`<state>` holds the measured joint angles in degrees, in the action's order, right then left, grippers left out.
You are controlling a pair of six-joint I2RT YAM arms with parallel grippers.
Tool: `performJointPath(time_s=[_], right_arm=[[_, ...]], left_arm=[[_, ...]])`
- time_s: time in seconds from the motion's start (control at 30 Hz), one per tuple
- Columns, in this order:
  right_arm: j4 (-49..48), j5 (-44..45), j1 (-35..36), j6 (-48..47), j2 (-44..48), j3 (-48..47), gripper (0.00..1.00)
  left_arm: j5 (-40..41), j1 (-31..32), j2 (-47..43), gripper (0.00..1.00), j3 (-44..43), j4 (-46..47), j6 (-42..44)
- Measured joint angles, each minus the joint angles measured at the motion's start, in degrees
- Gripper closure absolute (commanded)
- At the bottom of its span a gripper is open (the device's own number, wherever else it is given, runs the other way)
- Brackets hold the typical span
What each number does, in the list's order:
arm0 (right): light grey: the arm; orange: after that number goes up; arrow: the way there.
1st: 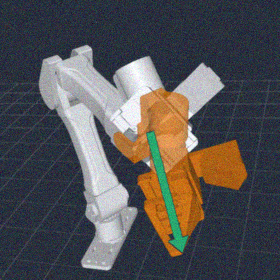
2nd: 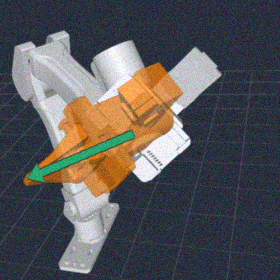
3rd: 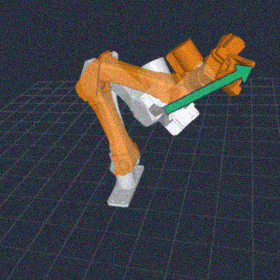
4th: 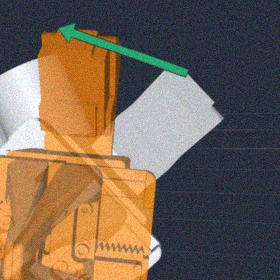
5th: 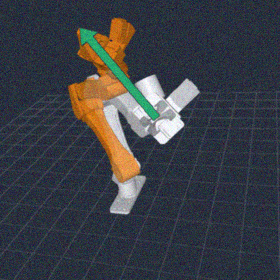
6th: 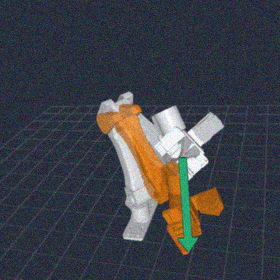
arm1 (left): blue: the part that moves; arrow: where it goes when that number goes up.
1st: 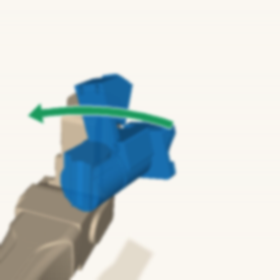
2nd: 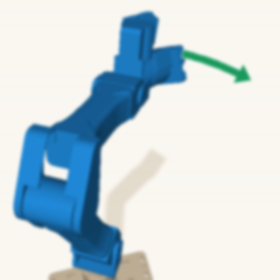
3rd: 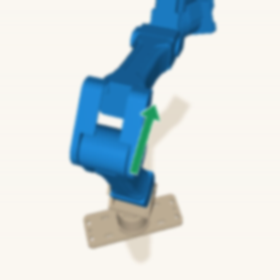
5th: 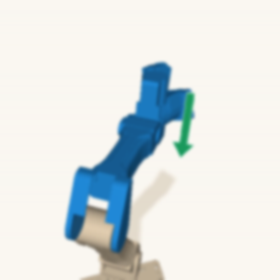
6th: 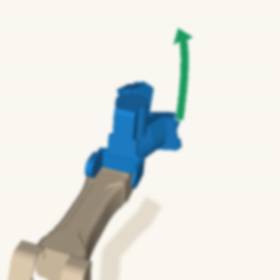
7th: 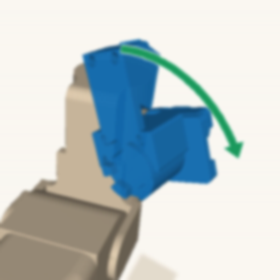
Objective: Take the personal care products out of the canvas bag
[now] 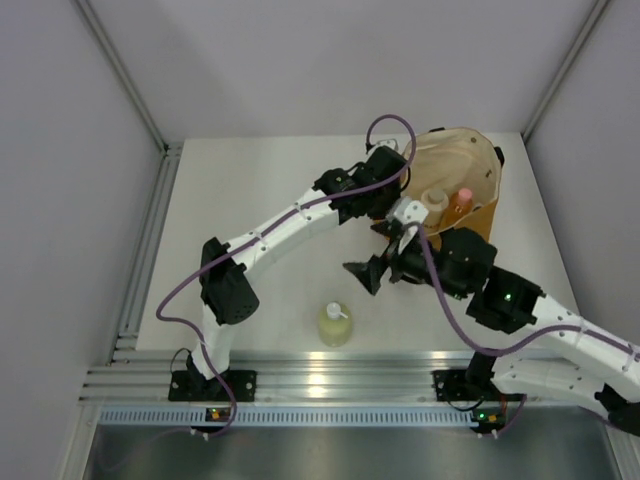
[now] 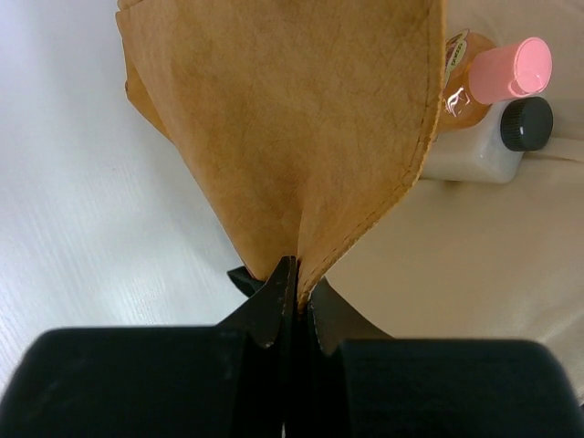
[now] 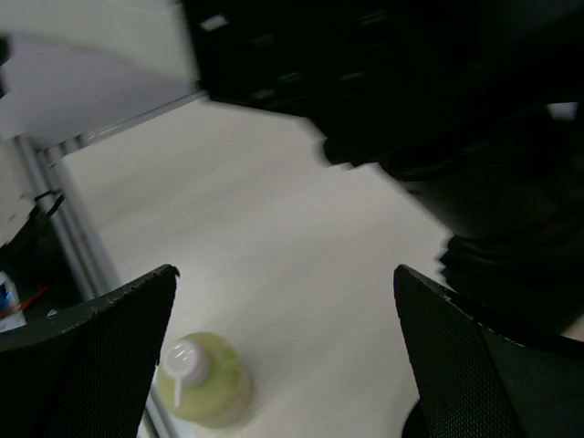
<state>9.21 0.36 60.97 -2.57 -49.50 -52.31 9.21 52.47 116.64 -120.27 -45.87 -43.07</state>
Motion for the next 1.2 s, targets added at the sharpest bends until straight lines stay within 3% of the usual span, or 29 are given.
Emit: performJointPath(time_s=[0.2, 0.4, 0.57, 0.9, 1.2], right_arm=[[11.56, 9.2, -18.56, 8.98, -2.45, -14.36, 0.0], [18.38, 9.05, -31.91, 16.98, -8.74, -23.02, 0.07], [21.22, 6.62, -33.35, 19.37, -11.91, -23.58, 0.09], [20.0, 6.82, -33.99, 24.28, -8.9, -15.58, 0.09], [19.43, 1.03, -36.15, 19.89, -5.33, -15.43, 0.08]], left_arm=[[0.09, -0.11, 0.0, 1.0, 0.0, 0.0, -3.04], [0.85, -0.04, 0.0, 1.0, 0.09, -0.02, -5.84], [1.44, -0.48, 0.0, 1.0, 3.13, -0.52, -8.07], [5.27, 0.28, 0.0, 1.0, 7.17, -2.89, -9.94], [6.69, 1.64, 0.02, 1.0, 4.35, -2.84, -10.1]])
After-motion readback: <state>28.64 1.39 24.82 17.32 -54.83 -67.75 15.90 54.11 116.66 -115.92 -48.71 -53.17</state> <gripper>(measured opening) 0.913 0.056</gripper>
